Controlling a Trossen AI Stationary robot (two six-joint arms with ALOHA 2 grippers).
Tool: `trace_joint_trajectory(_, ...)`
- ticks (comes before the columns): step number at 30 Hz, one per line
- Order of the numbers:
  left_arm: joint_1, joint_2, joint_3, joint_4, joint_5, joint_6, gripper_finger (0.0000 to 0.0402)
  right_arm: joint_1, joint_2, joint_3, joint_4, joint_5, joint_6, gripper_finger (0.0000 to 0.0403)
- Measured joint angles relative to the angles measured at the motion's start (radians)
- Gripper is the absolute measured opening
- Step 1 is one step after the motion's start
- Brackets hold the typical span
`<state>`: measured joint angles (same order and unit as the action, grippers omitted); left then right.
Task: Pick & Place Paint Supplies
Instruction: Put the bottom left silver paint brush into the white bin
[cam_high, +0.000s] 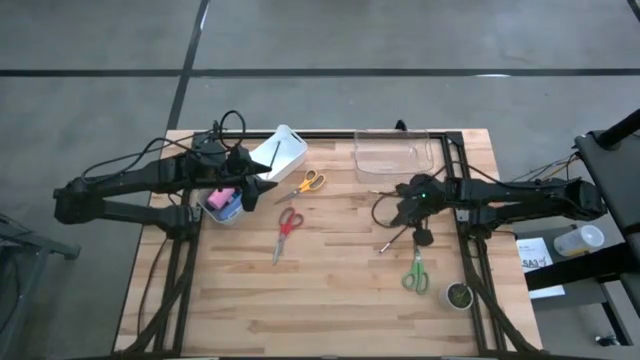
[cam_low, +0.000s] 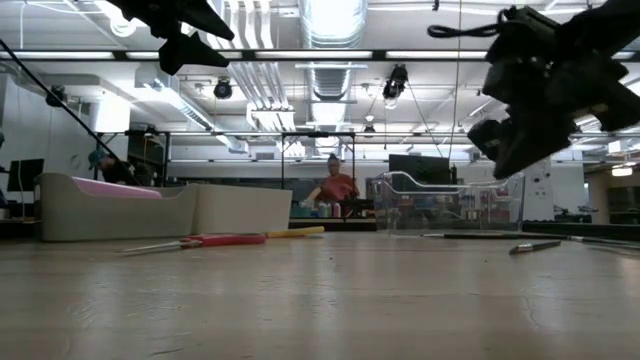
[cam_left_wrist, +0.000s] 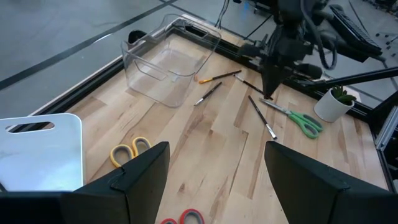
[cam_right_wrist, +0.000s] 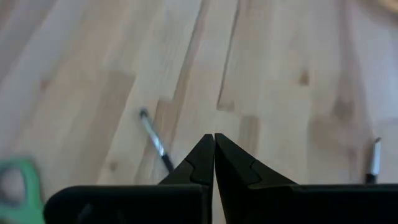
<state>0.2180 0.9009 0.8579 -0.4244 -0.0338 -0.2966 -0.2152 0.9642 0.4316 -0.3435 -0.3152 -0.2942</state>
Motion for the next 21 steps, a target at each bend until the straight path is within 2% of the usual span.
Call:
trace_joint_trajectory(7,0.000,0.000,0.000,0.000,0.000,0.000,0.0271,0.002,0.000,-0.062,0.007,-0.001,-0.015,0.0009)
trace_joint_trajectory(13,0.000,0.000,0.000,0.000,0.000,0.000,0.0271,0.001,0.000,-0.133,0.156,-0.061,0.047,0.0012)
trace_joint_trajectory(21,0.000,0.000,0.000,0.000,0.000,0.000,0.0271,0.002,0.000,-0.198,0.260,-0.101,-0.110,0.0072)
